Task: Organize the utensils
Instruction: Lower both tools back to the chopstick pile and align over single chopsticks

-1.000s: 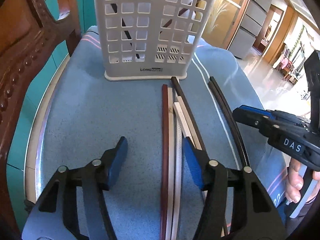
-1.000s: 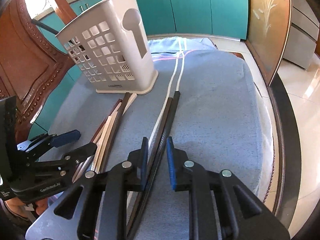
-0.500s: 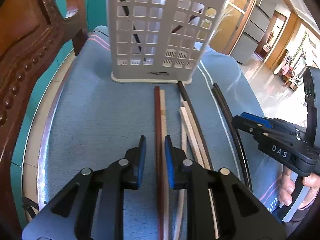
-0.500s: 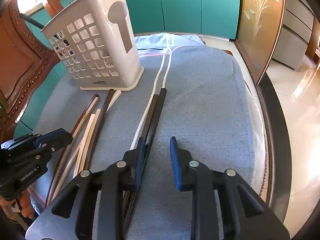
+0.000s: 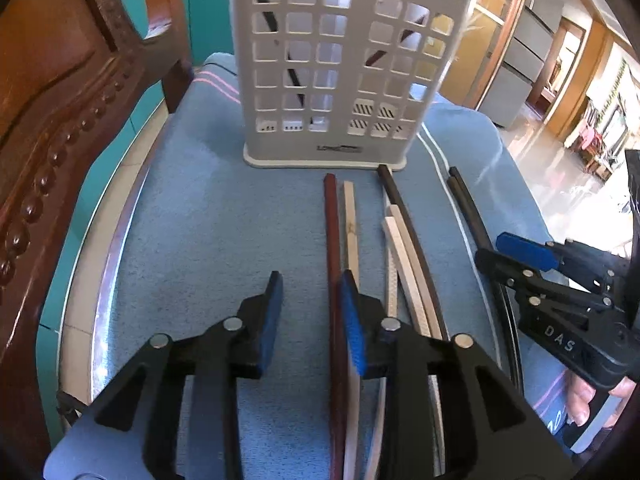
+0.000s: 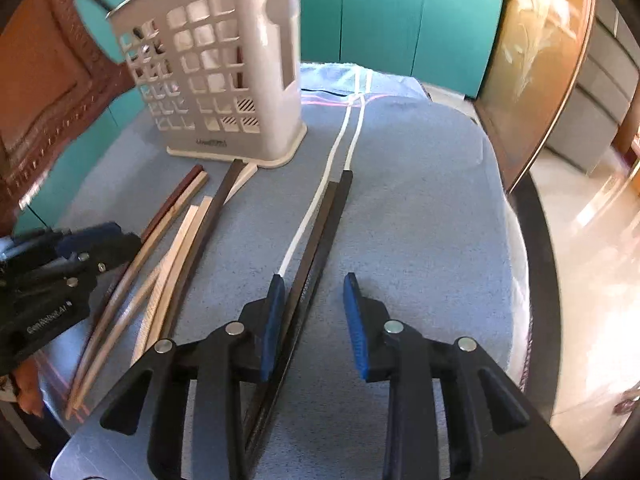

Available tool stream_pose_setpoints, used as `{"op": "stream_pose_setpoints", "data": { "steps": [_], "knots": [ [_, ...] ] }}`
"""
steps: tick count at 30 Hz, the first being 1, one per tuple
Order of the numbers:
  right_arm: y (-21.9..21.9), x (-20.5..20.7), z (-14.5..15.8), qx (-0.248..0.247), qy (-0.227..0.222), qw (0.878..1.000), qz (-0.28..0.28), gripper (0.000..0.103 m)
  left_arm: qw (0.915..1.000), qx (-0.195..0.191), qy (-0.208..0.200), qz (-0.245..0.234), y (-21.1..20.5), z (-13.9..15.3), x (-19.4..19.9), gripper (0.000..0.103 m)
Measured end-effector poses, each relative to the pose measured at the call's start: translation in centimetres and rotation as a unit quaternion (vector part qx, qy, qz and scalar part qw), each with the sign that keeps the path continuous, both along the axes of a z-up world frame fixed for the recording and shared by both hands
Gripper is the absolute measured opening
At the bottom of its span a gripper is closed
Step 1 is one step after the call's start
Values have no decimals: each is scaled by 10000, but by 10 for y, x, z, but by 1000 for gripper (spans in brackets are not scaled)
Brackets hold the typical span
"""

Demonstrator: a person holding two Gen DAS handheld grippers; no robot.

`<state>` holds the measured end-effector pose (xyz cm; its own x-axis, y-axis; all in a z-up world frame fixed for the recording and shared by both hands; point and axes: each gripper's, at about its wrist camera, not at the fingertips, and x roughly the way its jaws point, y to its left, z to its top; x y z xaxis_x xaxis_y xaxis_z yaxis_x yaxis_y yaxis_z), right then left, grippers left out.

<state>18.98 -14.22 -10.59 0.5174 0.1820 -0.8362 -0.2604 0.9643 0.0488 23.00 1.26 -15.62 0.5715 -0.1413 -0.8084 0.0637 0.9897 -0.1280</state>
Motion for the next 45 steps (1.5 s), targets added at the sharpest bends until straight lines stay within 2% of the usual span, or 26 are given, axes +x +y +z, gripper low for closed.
{"op": "stream_pose_setpoints", "data": {
  "steps": [3, 5, 11, 14, 21, 23, 26, 27, 30, 33, 34, 37, 40, 43, 45],
  "knots": [
    [-13, 2, 6, 366, -2, 9992, -183, 30, 10000, 7, -29, 2, 2, 0, -1, 31],
    [-17, 4, 5, 184, 1, 9992, -361, 30, 10000, 52, -42, -13, 1, 0, -2, 31],
    [-24, 10, 1, 45, 22, 9984, -559, 30, 9999, 101, -55, -26, -1, 1, -4, 31],
    [-21, 9, 3, 263, 1, 9987, -431, 30, 9999, 130, -57, -39, -4, 0, -1, 31],
    [-3, 5, 1, 185, -45, 9997, -120, 30, 9998, 161, -60, -60, -7, 1, -2, 31],
    [0, 5, -1, 328, 82, 9994, -2, 16, 9998, 171, -49, -71, -8, 1, -1, 31],
    [6, 2, 0, 271, -6, 9996, 57, 13, 9996, 251, -39, -85, -12, -1, -1, 31],
    [5, 1, 2, 341, -48, 9994, 60, 8, 9996, 267, -41, -91, -12, -2, 0, 31],
    [0, -1, 12, 729, -159, 9971, 166, 7, 9996, 251, -38, -89, -12, -2, 0, 31],
    [-4, 1, 13, 485, -246, 9985, -22, 7, 9996, 255, -40, -92, -12, -3, 0, 31],
    [-7, 5, 9, 264, -213, 9992, -198, 7, 9996, 256, -39, -92, -13, -3, 0, 31],
    [-12, 11, 0, 23, -13, 9991, -432, 7, 9996, 259, -39, -89, -13, -3, 0, 31],
    [-13, 11, -2, -131, -23, 9989, -459, 6, 9996, 274, -42, -90, -13, -3, 1, 31],
    [-9, 10, -3, -108, -45, 9992, -372, 13, 9996, 275, -42, -90, -14, -3, 1, 31],
    [-7, 8, -2, 20, -50, 9995, -303, 13, 9996, 270, -42, -87, -14, -3, 1, 31]
  ]
}}
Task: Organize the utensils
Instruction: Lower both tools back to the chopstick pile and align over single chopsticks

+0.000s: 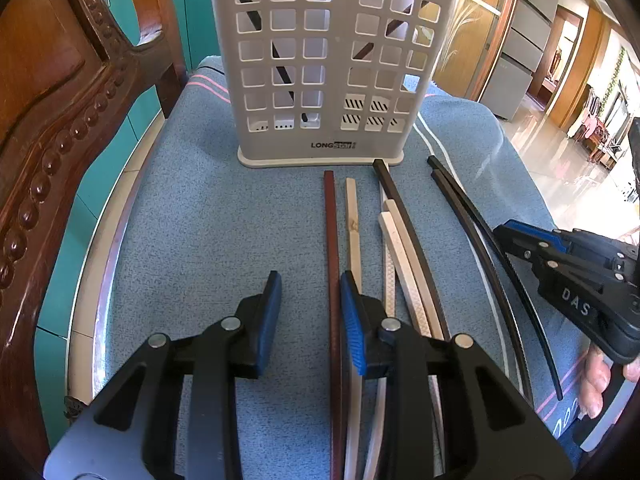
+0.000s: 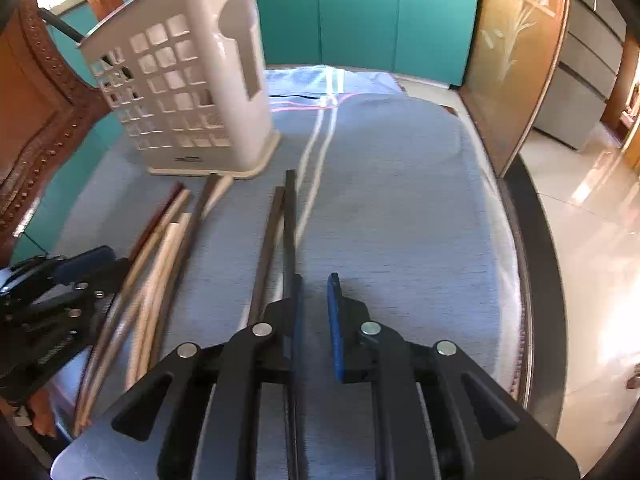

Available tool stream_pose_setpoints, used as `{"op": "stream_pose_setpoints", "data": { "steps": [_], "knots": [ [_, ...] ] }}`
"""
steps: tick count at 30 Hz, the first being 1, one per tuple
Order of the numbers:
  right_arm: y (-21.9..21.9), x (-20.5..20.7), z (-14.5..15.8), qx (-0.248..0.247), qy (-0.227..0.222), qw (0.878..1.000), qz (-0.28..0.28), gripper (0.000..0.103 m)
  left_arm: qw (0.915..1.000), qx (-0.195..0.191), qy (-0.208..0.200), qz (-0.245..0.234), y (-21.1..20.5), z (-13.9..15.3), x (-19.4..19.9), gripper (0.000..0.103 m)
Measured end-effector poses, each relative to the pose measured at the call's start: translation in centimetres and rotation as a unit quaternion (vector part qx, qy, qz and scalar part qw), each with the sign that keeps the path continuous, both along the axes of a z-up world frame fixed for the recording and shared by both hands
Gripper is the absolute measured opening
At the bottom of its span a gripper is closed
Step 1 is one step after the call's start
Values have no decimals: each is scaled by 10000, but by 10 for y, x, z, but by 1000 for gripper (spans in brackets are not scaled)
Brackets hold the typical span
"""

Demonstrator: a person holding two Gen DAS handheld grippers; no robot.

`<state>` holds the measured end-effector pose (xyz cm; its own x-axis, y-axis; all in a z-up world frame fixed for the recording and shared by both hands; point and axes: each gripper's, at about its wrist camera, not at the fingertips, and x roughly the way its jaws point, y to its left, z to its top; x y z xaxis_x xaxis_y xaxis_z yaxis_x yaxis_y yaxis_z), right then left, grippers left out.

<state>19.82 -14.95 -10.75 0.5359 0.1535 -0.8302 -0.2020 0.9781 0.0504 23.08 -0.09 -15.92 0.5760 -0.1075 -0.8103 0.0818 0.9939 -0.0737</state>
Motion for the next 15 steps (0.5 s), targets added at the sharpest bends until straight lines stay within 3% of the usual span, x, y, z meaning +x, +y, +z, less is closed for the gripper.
{"op": "stream_pose_setpoints", "data": {
  "steps": [4, 7, 15],
  "knots": [
    [2, -9, 8, 152, -178, 9997, 73, 13, 10000, 5, -2, -4, 0, 0, 1, 31],
    [3, -7, 7, 323, -52, 9993, 165, 13, 10000, 14, -3, -8, 0, 0, 1, 31],
    [8, -6, -1, 83, 120, 9997, 197, 13, 10000, 26, -11, 4, -2, -1, 1, 32]
  ]
}}
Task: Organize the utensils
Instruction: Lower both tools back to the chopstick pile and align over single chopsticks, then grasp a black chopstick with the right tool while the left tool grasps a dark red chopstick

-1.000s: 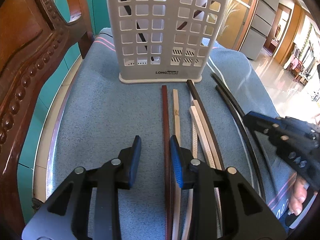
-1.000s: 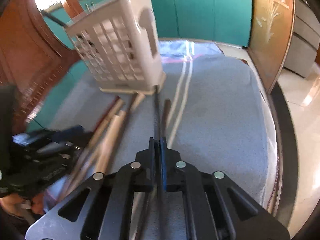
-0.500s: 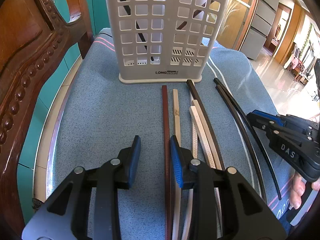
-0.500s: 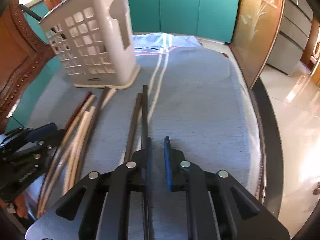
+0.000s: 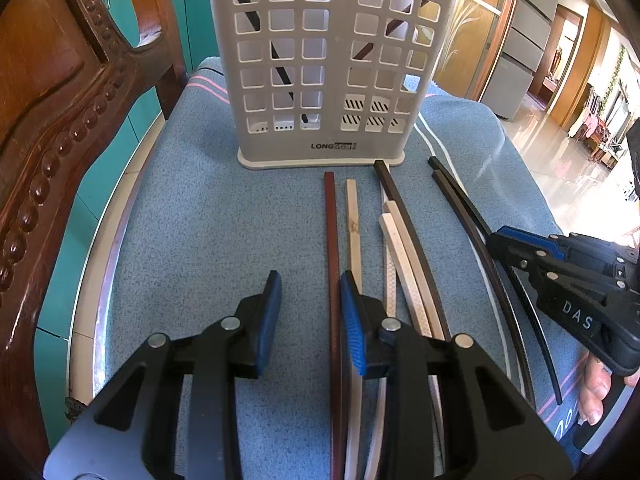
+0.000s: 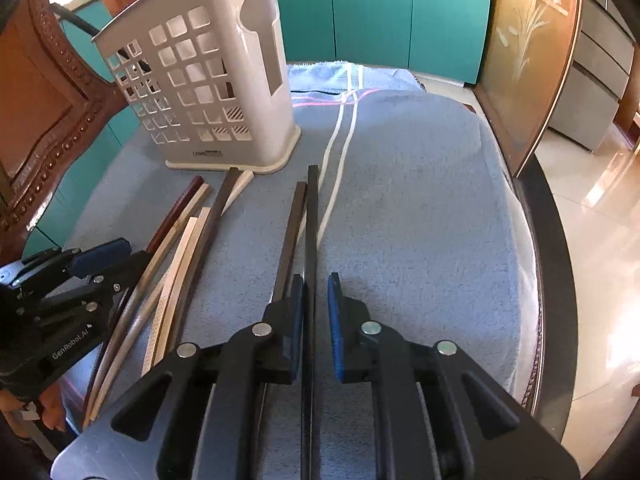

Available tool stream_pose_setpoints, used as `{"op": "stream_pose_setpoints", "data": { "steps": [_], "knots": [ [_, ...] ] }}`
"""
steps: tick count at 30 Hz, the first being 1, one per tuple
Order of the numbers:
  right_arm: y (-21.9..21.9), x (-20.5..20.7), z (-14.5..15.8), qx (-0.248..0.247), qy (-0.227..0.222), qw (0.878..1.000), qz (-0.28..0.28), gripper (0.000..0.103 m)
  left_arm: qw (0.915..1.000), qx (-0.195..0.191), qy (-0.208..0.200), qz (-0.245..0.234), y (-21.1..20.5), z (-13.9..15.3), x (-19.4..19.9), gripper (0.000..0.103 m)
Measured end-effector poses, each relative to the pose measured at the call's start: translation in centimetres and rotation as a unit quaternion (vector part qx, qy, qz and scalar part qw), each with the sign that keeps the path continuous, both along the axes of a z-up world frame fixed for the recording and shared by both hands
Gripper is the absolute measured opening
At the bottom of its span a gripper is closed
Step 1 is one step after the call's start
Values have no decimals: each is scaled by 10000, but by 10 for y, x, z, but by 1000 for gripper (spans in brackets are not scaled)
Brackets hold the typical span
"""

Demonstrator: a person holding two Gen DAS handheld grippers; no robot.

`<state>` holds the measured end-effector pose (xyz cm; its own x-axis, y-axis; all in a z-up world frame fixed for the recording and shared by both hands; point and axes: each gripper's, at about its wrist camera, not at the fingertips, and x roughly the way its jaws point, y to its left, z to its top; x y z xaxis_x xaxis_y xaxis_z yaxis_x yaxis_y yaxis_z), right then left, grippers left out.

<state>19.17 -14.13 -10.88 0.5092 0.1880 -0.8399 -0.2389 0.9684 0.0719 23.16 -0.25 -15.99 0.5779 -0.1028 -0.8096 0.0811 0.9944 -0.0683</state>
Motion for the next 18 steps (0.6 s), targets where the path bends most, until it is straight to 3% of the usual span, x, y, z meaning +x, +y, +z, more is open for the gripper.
{"op": "stream_pose_setpoints", "data": {
  "steps": [3, 7, 11, 18],
  "knots": [
    [-3, -1, 1, -54, 131, 9999, -11, 9, 10000, -11, 16, 41, 0, 0, 1, 32],
    [-24, 5, 3, 281, 579, 9979, -107, 6, 9999, 18, 62, 116, 3, 1, 3, 32],
    [-25, 9, 9, 60, 295, 9992, -249, 14, 9998, -11, 97, 177, 6, 3, 10, 33],
    [-4, 39, 2, -414, 413, 9982, -91, 26, 9991, 285, 200, 254, -2, 2, 34, 40]
  ]
}}
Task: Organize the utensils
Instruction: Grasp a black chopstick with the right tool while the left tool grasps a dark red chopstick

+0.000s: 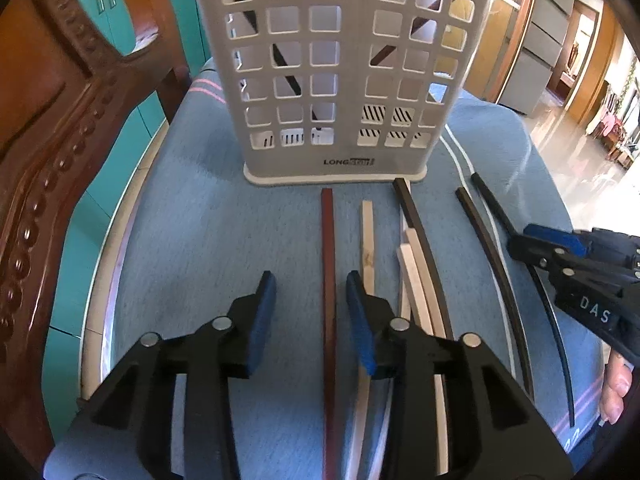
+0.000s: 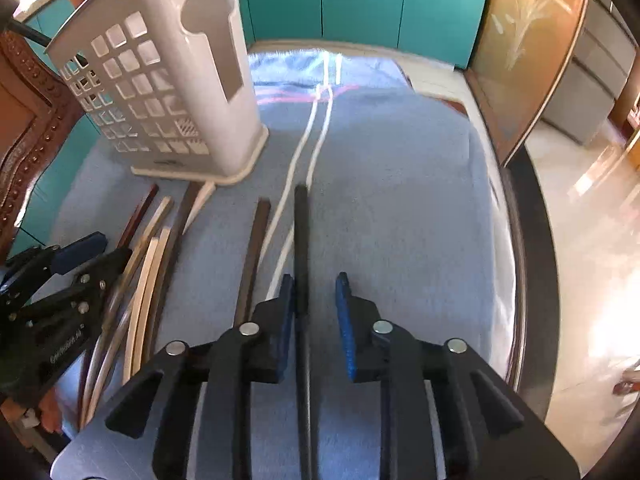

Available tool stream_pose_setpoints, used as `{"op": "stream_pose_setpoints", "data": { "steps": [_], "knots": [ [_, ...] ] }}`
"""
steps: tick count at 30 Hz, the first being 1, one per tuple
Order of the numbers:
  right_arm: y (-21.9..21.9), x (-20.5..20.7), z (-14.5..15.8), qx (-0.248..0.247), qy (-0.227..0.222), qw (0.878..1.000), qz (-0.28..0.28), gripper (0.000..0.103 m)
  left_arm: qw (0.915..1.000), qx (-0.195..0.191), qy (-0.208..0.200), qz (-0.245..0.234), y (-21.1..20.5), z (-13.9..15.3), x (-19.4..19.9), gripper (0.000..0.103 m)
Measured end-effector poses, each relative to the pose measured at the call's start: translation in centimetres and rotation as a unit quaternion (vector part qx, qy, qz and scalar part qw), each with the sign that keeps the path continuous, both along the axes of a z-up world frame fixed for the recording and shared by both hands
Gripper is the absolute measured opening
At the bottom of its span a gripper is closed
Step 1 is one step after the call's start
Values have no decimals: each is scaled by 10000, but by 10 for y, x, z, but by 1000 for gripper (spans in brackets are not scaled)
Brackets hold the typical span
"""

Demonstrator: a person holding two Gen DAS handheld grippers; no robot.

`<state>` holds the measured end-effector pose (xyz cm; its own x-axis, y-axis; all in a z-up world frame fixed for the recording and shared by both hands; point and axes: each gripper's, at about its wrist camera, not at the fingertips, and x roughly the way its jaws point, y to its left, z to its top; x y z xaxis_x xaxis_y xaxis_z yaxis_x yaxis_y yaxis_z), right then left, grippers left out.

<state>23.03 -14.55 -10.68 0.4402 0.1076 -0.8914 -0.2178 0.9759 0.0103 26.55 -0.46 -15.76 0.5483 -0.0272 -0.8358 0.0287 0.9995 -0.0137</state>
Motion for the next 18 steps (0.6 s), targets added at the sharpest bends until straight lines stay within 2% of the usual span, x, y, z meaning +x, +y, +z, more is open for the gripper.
{"op": "stream_pose_setpoints", "data": {
  "steps": [2, 4, 12, 13, 15, 17, 18],
  "knots": [
    [7, 4, -1, -109, -6, 9999, 105, 35, 10000, 12, -7, 45, 0, 0, 4, 43],
    [15, 6, -3, -242, -58, 9995, 207, 40, 10000, 21, -5, 89, 2, 1, 9, 45],
    [15, 8, -5, -124, -85, 9996, 223, 42, 9999, 29, 55, 108, 1, 6, 21, 48],
    [14, 7, -4, -118, -90, 9996, 222, 40, 9999, 8, 68, 92, 2, 7, 21, 46],
    [12, 3, -3, -58, -104, 9997, 199, 28, 10000, -44, 69, 48, 3, 8, 20, 36],
    [10, 2, -3, 122, -63, 9997, 187, 9, 9999, -83, 64, 29, 6, 9, 22, 19],
    [7, 1, -2, 258, -35, 9995, 172, 7, 9999, -120, 62, 9, 6, 9, 21, 14]
  ]
}}
